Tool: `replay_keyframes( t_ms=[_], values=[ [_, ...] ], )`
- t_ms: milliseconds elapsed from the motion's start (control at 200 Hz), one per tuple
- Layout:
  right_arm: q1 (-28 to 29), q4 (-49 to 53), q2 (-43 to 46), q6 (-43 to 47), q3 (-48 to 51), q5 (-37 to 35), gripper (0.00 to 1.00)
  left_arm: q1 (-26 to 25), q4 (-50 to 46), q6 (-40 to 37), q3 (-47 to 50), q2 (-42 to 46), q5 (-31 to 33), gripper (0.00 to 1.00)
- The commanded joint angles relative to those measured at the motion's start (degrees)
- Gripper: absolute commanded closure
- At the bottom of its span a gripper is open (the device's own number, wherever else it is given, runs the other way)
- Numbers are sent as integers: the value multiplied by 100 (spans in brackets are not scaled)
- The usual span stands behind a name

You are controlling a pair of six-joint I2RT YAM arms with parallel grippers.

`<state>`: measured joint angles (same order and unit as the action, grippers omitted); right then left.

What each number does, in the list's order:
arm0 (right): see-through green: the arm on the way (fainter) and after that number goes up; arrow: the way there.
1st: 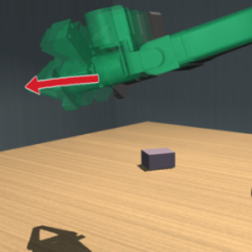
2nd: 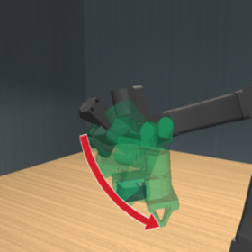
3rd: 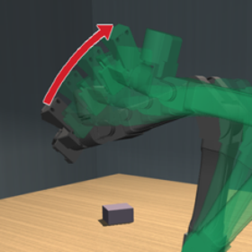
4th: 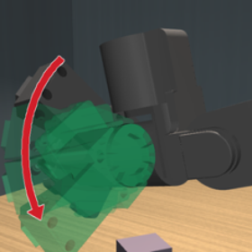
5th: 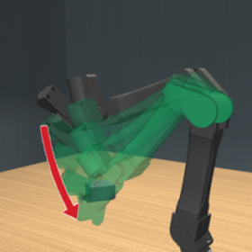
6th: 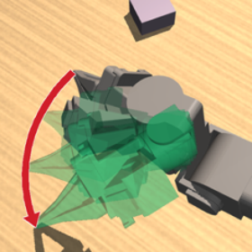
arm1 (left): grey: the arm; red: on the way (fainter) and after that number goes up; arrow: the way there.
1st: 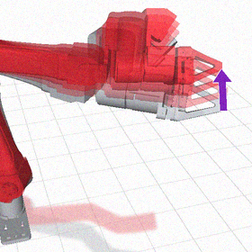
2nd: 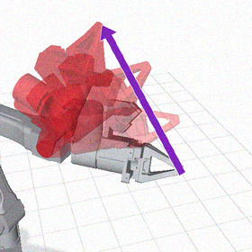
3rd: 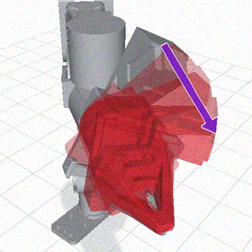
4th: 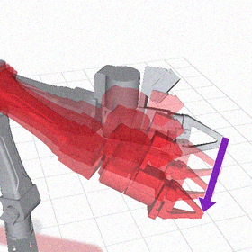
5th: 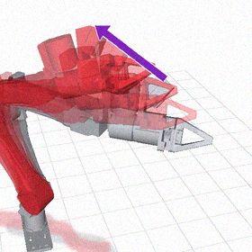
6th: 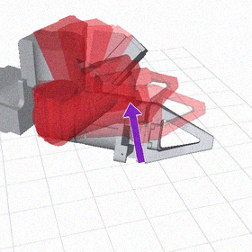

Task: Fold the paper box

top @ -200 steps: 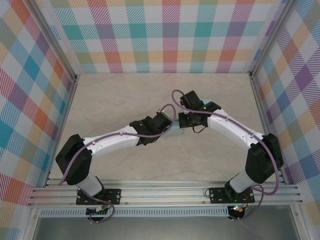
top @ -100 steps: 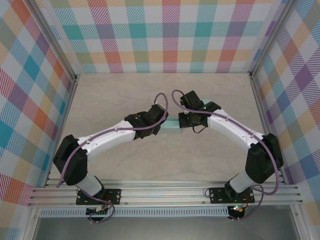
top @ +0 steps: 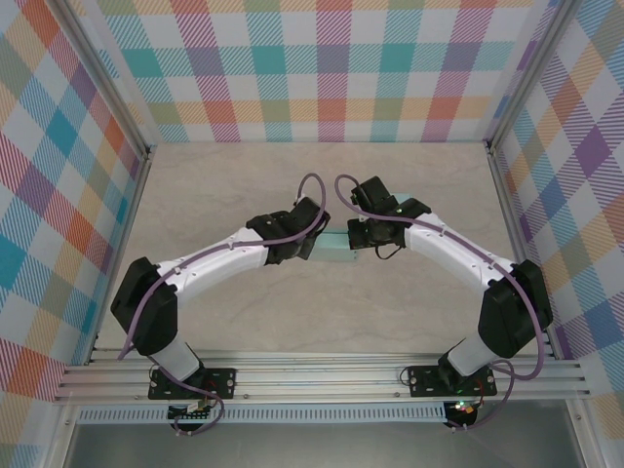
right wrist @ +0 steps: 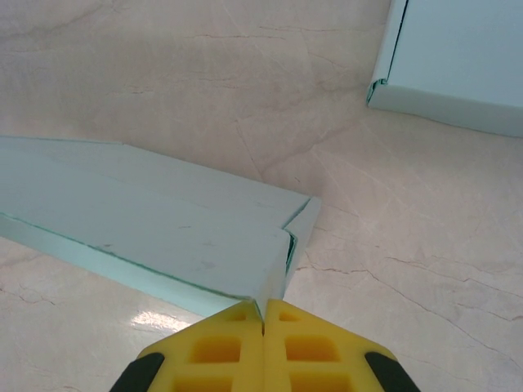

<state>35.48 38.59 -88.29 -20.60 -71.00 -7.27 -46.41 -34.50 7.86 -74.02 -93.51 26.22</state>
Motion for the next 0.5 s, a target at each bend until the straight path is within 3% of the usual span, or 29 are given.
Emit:
replay_keyframes(
  t_ms=[0, 495],
  values=[
    [29, -144, -52, -49, -1, 162, 100, 64, -171, 252, -238, -123, -342, 97],
    [37, -178, -109, -63, 77, 230, 100, 299, -270, 774, -478, -90, -1323, 100]
  ],
)
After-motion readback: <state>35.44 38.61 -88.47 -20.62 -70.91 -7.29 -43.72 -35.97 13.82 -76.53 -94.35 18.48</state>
